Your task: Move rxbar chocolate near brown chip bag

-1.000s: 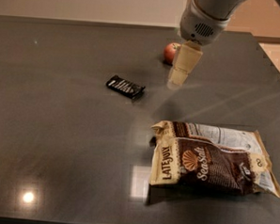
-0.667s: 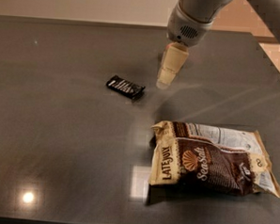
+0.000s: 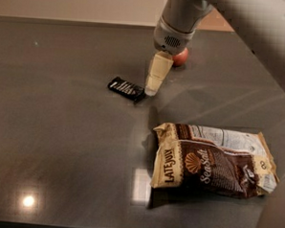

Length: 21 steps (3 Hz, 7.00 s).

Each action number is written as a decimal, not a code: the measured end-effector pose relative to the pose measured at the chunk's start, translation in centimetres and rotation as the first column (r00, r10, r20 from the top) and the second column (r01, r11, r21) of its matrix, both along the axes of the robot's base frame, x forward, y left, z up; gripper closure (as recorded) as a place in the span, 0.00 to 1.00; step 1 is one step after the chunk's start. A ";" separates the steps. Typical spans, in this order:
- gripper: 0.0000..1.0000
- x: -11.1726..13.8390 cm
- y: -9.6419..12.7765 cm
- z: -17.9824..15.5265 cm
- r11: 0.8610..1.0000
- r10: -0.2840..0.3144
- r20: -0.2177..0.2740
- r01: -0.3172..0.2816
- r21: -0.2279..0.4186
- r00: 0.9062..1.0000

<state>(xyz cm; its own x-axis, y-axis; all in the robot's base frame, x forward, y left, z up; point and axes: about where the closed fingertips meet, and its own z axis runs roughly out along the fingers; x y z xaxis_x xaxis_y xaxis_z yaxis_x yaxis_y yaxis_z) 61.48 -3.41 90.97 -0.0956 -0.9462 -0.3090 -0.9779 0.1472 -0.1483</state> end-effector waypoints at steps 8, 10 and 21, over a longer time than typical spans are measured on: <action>0.18 0.7 6.3 -9.3 0.994 0.103 -0.178 -0.108 -0.016 0.979; 0.64 0.3 6.5 -9.2 0.993 0.107 -0.187 -0.113 -0.020 0.977; 0.00 -9.6 -9.2 -2.9 0.963 -0.238 -0.166 0.255 0.086 0.957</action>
Offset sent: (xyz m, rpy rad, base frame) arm 0.0176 0.0394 -0.0369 0.0417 0.1315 0.0628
